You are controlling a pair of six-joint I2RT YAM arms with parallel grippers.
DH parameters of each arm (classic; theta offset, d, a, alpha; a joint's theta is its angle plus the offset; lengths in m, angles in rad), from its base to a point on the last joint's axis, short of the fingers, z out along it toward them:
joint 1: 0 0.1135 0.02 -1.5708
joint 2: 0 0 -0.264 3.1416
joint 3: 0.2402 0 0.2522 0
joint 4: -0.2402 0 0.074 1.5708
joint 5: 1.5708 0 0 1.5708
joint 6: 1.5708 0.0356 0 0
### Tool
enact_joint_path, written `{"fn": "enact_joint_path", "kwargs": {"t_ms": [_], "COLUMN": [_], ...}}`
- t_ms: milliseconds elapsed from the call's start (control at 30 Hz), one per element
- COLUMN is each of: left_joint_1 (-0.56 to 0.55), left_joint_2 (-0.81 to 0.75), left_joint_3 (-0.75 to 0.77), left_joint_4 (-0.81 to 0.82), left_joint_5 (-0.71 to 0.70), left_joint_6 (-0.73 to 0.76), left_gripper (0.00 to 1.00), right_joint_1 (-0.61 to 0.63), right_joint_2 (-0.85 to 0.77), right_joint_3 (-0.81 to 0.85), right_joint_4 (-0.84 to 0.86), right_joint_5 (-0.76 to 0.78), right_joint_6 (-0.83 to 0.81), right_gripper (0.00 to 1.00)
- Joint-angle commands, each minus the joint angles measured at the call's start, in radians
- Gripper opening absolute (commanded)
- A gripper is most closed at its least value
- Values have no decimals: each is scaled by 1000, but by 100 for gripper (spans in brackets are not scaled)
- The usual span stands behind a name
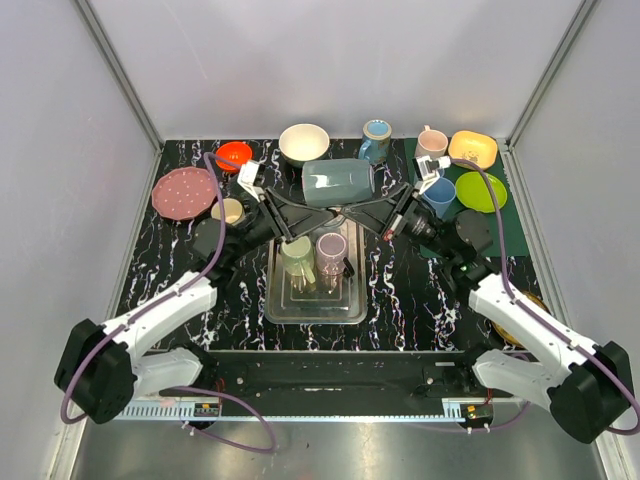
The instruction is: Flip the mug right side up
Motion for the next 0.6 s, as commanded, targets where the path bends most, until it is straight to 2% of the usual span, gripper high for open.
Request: {"fn": "enact_joint_path", "kwargs": {"t_ms": [0, 133, 233, 333, 400, 433, 467, 500, 533, 567], "left_joint_1": [-25, -36, -39, -39, -39, -39, -39, -39, -39, -41], "left_joint_2": [31, 54, 67, 64, 3, -30, -108, -150, -188, -257], "left_joint_3": [82, 104, 117, 111, 90, 90, 96, 122, 142, 165], "left_joint_4": [169, 218, 267, 289, 202, 13, -119, -254, -524, -665], "left_joint_5": [-5, -6, -2, -4, -26, -61, -90, -127, -227, -297], "left_joint_6": [-18, -41, -65, -66, -8, 110, 181, 257, 409, 477], "left_gripper": [54, 35, 0, 0, 0, 0, 0, 0, 0, 0], "right_joint_1": [11, 11, 11, 10, 10, 10, 10, 11, 11, 10], "right_joint_2": [-38, -36, -34, -44, -56, -64, -82, -93, -105, -116], "right_joint_3": [30, 21, 13, 7, 33, 49, 67, 113, 136, 159], "right_joint_4": [-38, -66, -87, -132, -241, -297, -364, -524, -605, -683], "right_joint_5": [-39, -50, -62, -70, -70, -64, -25, 8, 51, 142], "right_joint_6": [-93, -116, -135, -164, -220, -251, -288, -369, -409, -450], "right_gripper": [0, 0, 0, 0, 2, 31, 43, 50, 60, 63]}}
